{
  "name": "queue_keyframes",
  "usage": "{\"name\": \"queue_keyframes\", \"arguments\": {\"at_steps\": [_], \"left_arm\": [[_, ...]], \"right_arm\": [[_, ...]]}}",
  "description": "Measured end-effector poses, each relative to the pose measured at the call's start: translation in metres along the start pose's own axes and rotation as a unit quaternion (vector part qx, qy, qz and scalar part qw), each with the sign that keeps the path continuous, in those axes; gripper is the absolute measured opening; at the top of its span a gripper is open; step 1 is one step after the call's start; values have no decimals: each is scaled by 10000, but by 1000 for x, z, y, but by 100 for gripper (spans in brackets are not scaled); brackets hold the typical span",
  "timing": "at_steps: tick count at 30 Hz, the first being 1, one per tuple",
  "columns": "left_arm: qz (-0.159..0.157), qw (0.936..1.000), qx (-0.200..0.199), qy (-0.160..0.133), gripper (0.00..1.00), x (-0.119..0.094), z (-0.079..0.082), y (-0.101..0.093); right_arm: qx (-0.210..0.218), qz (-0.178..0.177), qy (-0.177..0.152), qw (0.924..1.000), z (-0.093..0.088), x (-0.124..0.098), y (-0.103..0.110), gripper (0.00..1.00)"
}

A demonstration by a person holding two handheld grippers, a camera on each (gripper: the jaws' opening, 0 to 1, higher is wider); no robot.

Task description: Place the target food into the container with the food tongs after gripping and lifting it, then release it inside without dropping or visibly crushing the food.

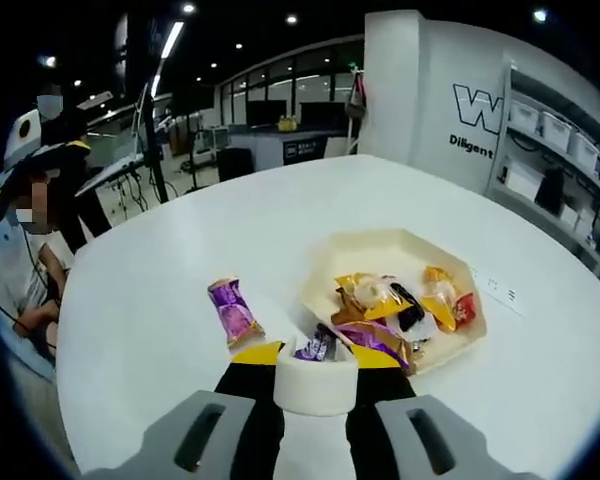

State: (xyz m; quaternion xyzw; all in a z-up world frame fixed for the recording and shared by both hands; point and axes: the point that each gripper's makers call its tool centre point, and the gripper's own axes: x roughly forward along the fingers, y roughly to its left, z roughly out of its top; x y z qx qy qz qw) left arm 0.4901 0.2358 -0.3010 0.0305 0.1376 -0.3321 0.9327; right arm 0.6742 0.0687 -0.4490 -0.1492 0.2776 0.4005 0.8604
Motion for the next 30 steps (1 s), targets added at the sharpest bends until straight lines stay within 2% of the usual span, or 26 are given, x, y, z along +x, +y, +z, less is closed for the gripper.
{"name": "queue_keyframes", "arguments": {"at_steps": [4, 8, 10, 20, 30], "left_arm": [[15, 10000, -1, 19, 93, -1, -1, 0], [25, 10000, -1, 19, 93, -1, 0, 0], [30, 10000, -2, 21, 93, 0, 0, 1], [24, 10000, 21, 31, 93, 3, 1, 0], [-1, 10000, 17, -7, 93, 8, 3, -3]], "right_arm": [[-22, -127, 101, 9999, -5, 6, 0, 15], [-46, -218, 54, 9997, -6, 7, 4, 14], [-80, -200, 29, 9998, -5, 7, 5, 13], [270, 55, 57, 9996, -11, 0, 0, 9], [58, 169, -74, 9998, -7, -17, 7, 9]]}}
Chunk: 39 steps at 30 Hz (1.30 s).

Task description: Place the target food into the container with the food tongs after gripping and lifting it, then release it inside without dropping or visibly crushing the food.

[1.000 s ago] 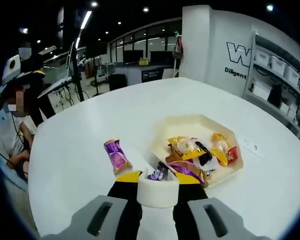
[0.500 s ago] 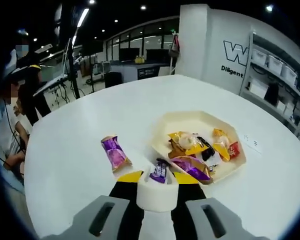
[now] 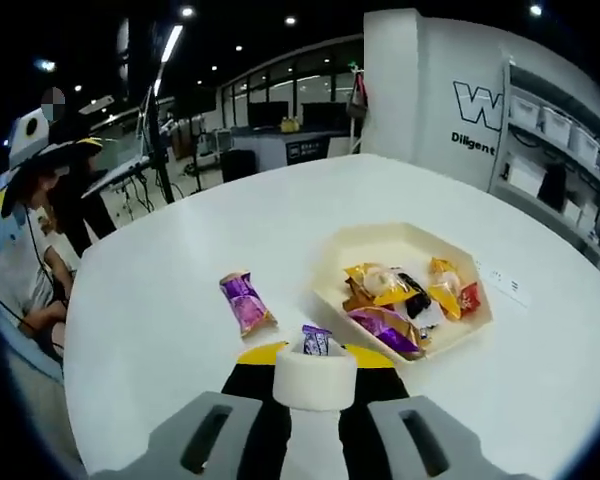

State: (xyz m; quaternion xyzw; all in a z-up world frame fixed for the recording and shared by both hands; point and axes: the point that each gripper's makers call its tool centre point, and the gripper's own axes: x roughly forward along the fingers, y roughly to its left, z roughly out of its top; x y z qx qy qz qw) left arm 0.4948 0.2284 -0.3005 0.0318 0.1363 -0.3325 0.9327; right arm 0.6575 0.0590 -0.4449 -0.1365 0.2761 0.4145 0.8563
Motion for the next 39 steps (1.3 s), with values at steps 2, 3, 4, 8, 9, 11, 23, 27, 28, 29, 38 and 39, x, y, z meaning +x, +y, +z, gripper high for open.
{"name": "queue_keyframes", "arguments": {"at_steps": [2, 3, 4, 8, 9, 11, 23, 27, 28, 29, 38, 39], "left_arm": [[-9, 10000, 2, 8, 93, 1, 0, -1], [-23, 10000, 0, 7, 93, 3, 0, -2], [-30, 10000, 5, -1, 93, 3, 0, -2], [-50, 10000, 15, -14, 93, 6, 2, -4], [-51, 10000, 22, -8, 93, 6, 2, -4], [-56, 10000, 19, -18, 93, 7, 2, -5], [53, 10000, 38, 31, 93, -1, 1, -2], [95, 9999, 26, 25, 93, -3, 1, 1], [99, 9999, 21, 22, 93, -3, 1, 1], [104, 9999, 21, 20, 93, -3, 2, 2], [100, 9999, 26, 8, 93, 1, 3, 5], [93, 10000, 23, 5, 93, 2, 3, 5]], "right_arm": [[-14, 6, -30, 10000, 1, -2, -1, 9], [-27, 9, -55, 10000, 2, -3, -1, 9], [-41, 11, -93, 9999, 4, -5, -2, 9], [-61, -12, -249, 9997, 16, -10, -5, 9], [-73, -32, -298, 9995, 20, -11, -7, 9], [-58, -87, -430, 9990, 30, -14, -12, 9], [59, -533, -877, 9947, 71, -22, -58, 10], [60, -629, -938, 9936, 77, -22, -69, 10], [46, -664, -954, 9932, 79, -23, -72, 10], [45, -672, -963, 9931, 81, -23, -74, 10], [30, -737, -1051, 9917, 91, -28, -85, 11], [22, -747, -1065, 9915, 92, -28, -85, 11]]}}
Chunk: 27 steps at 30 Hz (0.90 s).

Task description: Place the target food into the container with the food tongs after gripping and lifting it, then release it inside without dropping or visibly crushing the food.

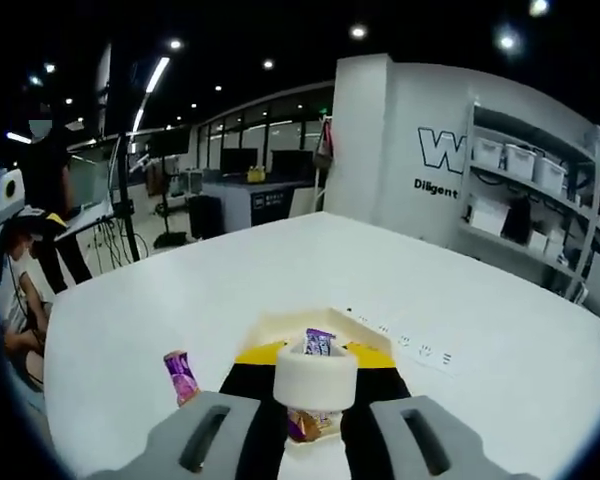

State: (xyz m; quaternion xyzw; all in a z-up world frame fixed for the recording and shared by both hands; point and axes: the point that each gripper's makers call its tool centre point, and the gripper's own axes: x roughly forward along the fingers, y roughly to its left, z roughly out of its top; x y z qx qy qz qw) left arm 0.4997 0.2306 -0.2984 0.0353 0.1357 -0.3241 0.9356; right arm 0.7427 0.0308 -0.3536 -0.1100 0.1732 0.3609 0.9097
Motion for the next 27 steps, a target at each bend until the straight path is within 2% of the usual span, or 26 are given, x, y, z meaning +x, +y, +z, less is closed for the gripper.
{"name": "queue_keyframes", "arguments": {"at_steps": [9, 13, 27], "left_arm": [[-10, 10000, 3, 12, 93, 1, 0, 0], [-7, 10000, -2, 11, 93, 2, 0, 0], [-15, 10000, -20, -15, 92, 4, 0, -2]], "right_arm": [[-38, 53, 2, 10000, 0, 1, 1, 12], [-38, 172, 14, 9998, 0, 2, 9, 12], [-340, 798, 143, 9961, -16, 3, 59, 13]]}}
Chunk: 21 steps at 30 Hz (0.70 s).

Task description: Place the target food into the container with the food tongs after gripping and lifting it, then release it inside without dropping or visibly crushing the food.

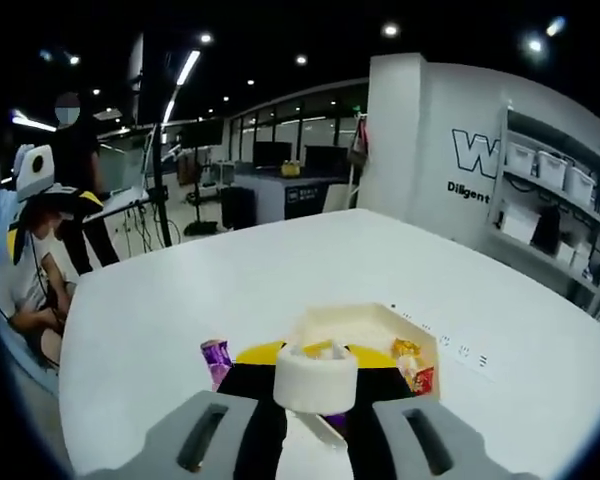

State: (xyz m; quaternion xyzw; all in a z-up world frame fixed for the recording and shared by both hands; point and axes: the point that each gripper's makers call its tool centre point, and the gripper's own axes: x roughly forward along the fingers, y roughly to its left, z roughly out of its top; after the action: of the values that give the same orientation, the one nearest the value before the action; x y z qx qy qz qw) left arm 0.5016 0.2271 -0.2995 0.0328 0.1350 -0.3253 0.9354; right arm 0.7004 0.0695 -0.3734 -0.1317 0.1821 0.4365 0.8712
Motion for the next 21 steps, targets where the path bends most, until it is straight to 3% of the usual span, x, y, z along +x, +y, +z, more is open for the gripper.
{"name": "queue_keyframes", "arguments": {"at_steps": [21], "left_arm": [[144, 9999, -69, -11, 92, -14, -5, 4]], "right_arm": [[-309, 761, 166, 9965, -9, 20, 64, 14]]}}
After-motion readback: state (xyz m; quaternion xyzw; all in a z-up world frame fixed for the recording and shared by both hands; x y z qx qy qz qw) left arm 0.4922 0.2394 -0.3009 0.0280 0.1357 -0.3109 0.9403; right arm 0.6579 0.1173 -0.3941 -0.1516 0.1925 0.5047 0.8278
